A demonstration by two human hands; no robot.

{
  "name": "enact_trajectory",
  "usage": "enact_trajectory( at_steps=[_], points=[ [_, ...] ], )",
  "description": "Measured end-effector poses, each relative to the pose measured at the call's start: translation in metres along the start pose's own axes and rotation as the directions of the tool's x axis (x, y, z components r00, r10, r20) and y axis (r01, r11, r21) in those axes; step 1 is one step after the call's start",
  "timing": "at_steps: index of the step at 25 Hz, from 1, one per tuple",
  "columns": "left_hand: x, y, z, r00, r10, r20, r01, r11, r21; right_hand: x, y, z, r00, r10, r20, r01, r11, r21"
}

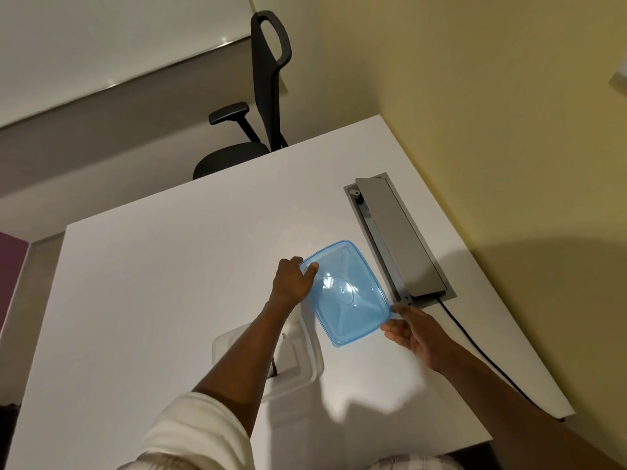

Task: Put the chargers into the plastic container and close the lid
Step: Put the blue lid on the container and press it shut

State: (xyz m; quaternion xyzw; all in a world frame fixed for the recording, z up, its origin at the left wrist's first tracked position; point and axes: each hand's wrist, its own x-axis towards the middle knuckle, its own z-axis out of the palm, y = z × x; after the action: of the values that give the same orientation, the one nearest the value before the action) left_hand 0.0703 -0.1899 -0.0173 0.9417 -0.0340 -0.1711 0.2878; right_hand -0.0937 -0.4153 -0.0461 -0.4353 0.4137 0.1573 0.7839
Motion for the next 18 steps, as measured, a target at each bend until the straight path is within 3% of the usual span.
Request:
enact_trajectory(
  at_steps=[5,11,18],
  points=[
    [-0.029,0.013,-0.035,0.973,0.081,-0.216,-0.109,0.986,-0.124,-0.018,-0.015,0.017,0.997,-0.072,0.018,0.071,0.997,0.027],
    [-0.079,-0.008,-0.071,0.946,0.033,-0.322,-0.125,0.955,-0.268,-0.032,-0.016,0.045,0.997,-0.063,0.038,0.060,0.995,0.074],
    [-0.140,-0.073,-0.099,0.974,-0.166,-0.151,0.038,0.786,-0.617,-0.070,0.019,0.093,0.984,-0.169,0.056,0.177,0.958,-0.223]
  ],
)
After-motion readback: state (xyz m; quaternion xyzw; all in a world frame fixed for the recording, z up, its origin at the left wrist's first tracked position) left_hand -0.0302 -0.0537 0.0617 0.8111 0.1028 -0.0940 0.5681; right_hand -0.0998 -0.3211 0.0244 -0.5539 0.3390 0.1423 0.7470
